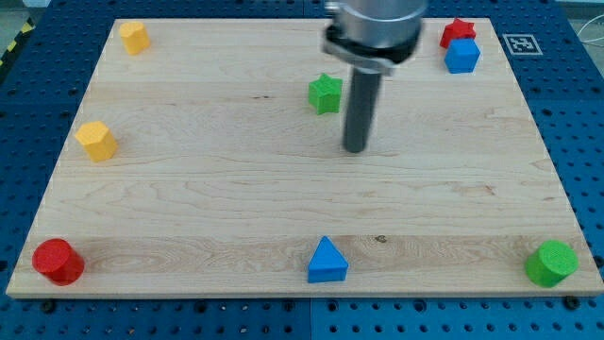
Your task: Push the blue triangle towards the right and up
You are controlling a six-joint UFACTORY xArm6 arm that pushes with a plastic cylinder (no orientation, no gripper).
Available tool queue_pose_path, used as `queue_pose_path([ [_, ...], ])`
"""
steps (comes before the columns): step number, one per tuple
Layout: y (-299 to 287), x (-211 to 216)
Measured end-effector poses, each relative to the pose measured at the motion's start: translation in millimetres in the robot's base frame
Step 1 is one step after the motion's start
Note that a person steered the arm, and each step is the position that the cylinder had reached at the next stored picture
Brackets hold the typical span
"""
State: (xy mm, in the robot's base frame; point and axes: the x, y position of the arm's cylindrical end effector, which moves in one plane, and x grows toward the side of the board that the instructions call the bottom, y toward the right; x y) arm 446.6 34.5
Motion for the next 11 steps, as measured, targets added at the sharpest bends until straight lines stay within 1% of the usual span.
queue_pose_path([
  [1, -55, 25],
  [2, -91, 69],
  [3, -122, 117],
  [4, -129, 139],
  [5, -127, 144],
  [6, -95, 162],
  [7, -65, 172],
  [8, -41, 172],
  [9, -39, 166],
  [11, -3, 151],
])
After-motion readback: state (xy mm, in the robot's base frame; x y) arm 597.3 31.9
